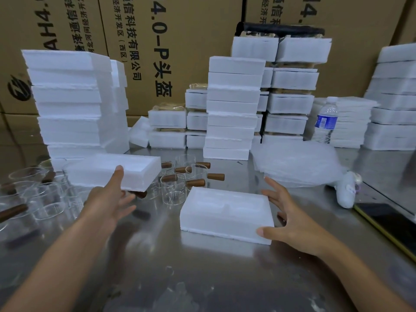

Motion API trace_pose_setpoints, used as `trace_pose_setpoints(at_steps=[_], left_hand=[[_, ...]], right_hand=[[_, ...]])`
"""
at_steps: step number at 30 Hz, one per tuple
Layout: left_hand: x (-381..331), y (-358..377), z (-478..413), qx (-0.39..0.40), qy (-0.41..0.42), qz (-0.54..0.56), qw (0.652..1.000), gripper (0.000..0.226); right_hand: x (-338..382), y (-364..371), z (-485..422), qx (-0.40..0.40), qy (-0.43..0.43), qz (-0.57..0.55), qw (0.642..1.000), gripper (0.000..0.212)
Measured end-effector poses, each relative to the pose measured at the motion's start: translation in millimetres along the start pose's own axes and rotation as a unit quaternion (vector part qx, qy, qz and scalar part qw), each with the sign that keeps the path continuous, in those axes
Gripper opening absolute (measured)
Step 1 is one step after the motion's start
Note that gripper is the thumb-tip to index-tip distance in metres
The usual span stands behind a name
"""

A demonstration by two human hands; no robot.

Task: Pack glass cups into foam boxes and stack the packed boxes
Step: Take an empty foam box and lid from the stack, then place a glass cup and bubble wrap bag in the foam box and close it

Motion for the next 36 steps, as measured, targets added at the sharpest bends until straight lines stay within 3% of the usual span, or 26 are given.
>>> trace_pose_setpoints(at_steps=[3,7,10,12,14,15,17,21,26,30,36], left_hand=[[2.1,2.8,8.6,-0.02,0.01,-0.001,1.0,0.048],[-0.6,9.9,40.3,-0.081,0.085,-0.027,0.993,0.02],[-13.3,50.0,61.7,0.027,0.216,-0.093,0.972,0.012],[-21.5,91.5,74.4,0.155,0.298,-0.205,0.919,0.006],[-19.1,128.6,83.4,0.245,0.359,-0.352,0.829,0.01],[-13.9,141.0,84.2,0.268,0.381,-0.409,0.784,0.011],[-5.2,151.1,82.3,0.276,0.41,-0.458,0.739,0.013],[7.2,143.2,76.4,0.257,0.445,-0.44,0.737,0.012],[10.7,140.1,74.5,0.25,0.461,-0.428,0.736,0.017],[11.0,138.6,75.5,0.24,0.47,-0.43,0.732,0.009],[10.7,135.5,70.5,0.249,0.459,-0.408,0.749,0.01]], right_hand=[[1.0,0.3,-0.2,-0.007,0.001,-0.009,1.0,0.103],[1.9,-4.9,0.0,-0.049,-0.004,-0.028,0.998,0.095],[8.3,-12.7,-1.7,-0.107,-0.027,-0.052,0.993,0.081],[12.7,-19.0,-8.3,-0.143,-0.035,-0.064,0.987,0.066],[18.1,-22.5,-22.0,-0.161,-0.028,-0.04,0.986,0.045],[21.5,-22.8,-31.7,-0.161,-0.022,-0.012,0.987,0.034],[30.6,-19.8,-53.9,-0.152,-0.016,0.052,0.987,0.023],[40.7,-4.8,-100.2,-0.132,-0.014,0.084,0.988,0.019],[24.0,13.0,-145.1,-0.099,0.067,0.117,0.986,0.035],[12.3,25.5,-157.1,-0.026,0.094,0.18,0.979,0.024],[14.6,8.0,-151.1,-0.069,0.086,0.247,0.963,0.018]])
Point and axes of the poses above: each hand's wrist, its own z-axis away from the middle knuckle, its own y-axis out of the palm, x = y × z, the point moved 9 cm from there along -z, towards the middle knuckle, and after that the axes turned 4 degrees about x, right-handed, at the moved point
